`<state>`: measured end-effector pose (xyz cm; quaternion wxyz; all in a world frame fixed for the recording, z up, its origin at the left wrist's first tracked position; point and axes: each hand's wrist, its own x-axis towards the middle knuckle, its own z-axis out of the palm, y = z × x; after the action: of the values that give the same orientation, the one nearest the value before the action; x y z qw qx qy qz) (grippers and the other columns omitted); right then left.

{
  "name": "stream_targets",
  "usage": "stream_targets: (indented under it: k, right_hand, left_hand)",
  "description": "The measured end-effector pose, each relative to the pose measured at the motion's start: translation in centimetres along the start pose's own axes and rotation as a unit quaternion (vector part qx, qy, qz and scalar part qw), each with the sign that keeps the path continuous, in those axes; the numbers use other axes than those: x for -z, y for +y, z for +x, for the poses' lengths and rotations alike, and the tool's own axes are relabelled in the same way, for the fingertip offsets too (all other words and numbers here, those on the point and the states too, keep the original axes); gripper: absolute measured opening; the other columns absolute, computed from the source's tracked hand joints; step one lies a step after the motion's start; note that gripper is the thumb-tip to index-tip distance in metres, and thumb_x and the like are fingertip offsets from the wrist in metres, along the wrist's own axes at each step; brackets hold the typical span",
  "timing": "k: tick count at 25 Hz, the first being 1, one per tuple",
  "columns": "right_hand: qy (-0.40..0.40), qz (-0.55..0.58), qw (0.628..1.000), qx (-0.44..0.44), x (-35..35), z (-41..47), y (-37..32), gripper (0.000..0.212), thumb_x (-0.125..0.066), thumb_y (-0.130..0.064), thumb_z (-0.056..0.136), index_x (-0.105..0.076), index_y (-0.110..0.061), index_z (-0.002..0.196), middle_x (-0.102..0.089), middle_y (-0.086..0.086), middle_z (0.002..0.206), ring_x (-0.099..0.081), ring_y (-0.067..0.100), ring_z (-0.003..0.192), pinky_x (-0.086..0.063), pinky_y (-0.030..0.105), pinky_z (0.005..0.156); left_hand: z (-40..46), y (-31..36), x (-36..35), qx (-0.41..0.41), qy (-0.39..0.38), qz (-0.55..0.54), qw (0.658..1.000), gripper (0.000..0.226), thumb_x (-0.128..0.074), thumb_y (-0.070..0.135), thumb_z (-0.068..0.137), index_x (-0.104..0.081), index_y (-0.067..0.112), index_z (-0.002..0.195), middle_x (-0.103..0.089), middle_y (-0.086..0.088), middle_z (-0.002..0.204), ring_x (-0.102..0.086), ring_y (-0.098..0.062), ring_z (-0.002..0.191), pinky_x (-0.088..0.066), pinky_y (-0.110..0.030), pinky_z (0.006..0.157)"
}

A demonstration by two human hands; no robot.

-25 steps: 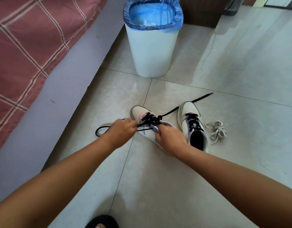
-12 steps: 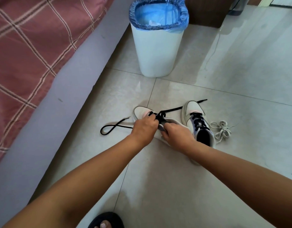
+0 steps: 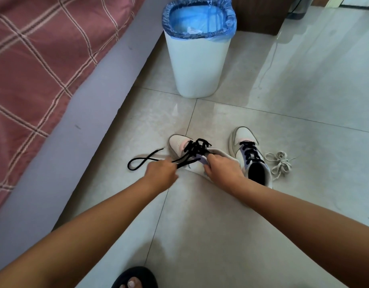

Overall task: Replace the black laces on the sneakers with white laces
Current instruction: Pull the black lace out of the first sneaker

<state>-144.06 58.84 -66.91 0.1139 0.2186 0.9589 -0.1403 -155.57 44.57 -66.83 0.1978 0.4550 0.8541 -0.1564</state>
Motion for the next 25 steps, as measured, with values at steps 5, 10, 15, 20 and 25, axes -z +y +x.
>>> stream_targets:
  k: [5,10,15,20,25]
  right_hand:
    - [0.019,0.006,1.0,0.003,-0.3,0.0,0.1,0.03,-0.037,-0.029,0.099,-0.053,-0.007,0.112,-0.06,0.007,0.118,-0.058,0.025,0.107,-0.032,0.03,0.066]
    - [0.002,0.042,0.999,-0.02,-0.1,0.2,0.2,0.03,-0.039,-0.029,0.099,-0.055,-0.006,0.11,-0.062,0.009,0.117,-0.058,0.028,0.105,-0.039,0.032,0.071]
    - [-0.015,0.066,0.996,-0.056,0.0,0.2,-0.2,0.029,-0.04,-0.027,0.098,-0.054,-0.007,0.112,-0.061,0.01,0.117,-0.058,0.028,0.105,-0.039,0.031,0.072]
    - [-0.014,0.159,0.98,-0.118,0.4,0.4,0.1,0.018,-0.043,-0.021,0.095,-0.054,-0.007,0.095,-0.061,0.014,0.105,-0.058,0.03,0.098,-0.032,0.028,0.066]
    - [-0.088,0.46,0.873,-0.136,0.7,-0.2,-2.0,0.016,-0.05,-0.012,0.093,-0.06,-0.006,0.082,-0.06,0.008,0.068,-0.06,0.024,0.061,-0.049,0.031,0.058]
  left_hand:
    - [3.1,4.7,1.3,-0.002,0.131,-0.089,0.987,0.025,-0.041,0.023,0.099,-0.053,0.009,0.116,-0.049,-0.006,0.122,-0.053,-0.024,0.109,-0.043,-0.035,0.07]
    - [2.0,2.7,-0.1,-0.045,0.136,-0.036,0.989,0.034,-0.045,0.01,0.094,-0.053,0.02,0.126,-0.056,-0.003,0.114,-0.058,-0.026,0.101,-0.035,-0.031,0.063]
    - [0.0,-2.8,-1.5,0.113,-0.125,0.107,0.98,0.032,-0.049,0.004,0.09,-0.056,0.013,0.12,-0.06,-0.001,0.121,-0.06,-0.02,0.108,-0.043,-0.026,0.078]
    - [-0.9,-5.0,-2.3,0.169,-0.102,0.026,0.98,0.027,-0.049,0.007,0.09,-0.06,0.014,0.114,-0.06,-0.001,0.114,-0.061,-0.021,0.102,-0.041,-0.026,0.072]
    - [-0.5,1.4,0.8,0.09,0.043,-0.237,0.966,0.034,-0.042,0.04,0.096,-0.052,0.015,0.116,-0.055,-0.005,0.12,-0.054,-0.026,0.111,-0.042,-0.033,0.083]
